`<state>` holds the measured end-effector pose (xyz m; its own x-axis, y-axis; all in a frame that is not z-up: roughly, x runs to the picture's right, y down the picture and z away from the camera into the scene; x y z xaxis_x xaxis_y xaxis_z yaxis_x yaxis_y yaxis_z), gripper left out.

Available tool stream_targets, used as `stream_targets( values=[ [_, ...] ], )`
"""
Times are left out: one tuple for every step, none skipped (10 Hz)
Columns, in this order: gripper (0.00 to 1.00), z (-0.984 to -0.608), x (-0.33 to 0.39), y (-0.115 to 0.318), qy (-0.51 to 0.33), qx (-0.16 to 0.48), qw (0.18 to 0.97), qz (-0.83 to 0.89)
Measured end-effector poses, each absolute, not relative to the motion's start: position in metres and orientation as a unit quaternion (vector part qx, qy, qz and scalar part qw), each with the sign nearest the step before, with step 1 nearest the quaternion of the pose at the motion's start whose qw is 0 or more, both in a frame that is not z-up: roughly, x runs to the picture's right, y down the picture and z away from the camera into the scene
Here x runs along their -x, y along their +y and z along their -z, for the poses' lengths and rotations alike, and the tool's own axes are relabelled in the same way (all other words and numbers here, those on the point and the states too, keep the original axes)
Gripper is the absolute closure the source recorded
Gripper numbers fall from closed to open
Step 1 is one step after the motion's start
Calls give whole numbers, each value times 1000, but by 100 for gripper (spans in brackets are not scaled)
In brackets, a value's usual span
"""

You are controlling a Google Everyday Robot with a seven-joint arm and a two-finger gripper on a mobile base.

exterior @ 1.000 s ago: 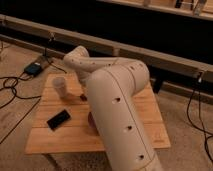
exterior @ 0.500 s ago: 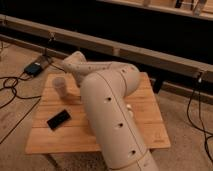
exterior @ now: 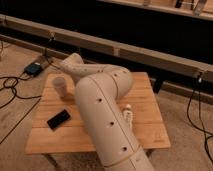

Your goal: Place the pepper on the white sponge

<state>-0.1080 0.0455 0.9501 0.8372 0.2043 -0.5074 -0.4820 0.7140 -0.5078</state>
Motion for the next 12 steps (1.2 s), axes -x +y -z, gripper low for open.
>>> stream_targets(
  values=[
    [35, -955, 111, 45, 210, 329, 901, -189],
    [35, -960, 112, 45, 208, 330, 901, -187],
    [35, -963, 112, 45, 207, 333, 901, -186],
    [35, -967, 112, 45, 207, 335, 900, -186],
    [35, -970, 111, 46, 208, 337, 899, -185],
    [37, -973, 110, 46, 210, 339, 898, -185],
    [43, -975, 108, 46, 212, 341, 897, -185],
    [57, -977, 107, 47, 214, 344, 895, -185],
    [63, -977, 106, 47, 216, 345, 895, -185],
    [75, -978, 105, 48, 219, 347, 893, -184],
    [85, -976, 103, 48, 222, 349, 891, -185],
    [95, -974, 102, 47, 226, 351, 889, -187]
  ],
)
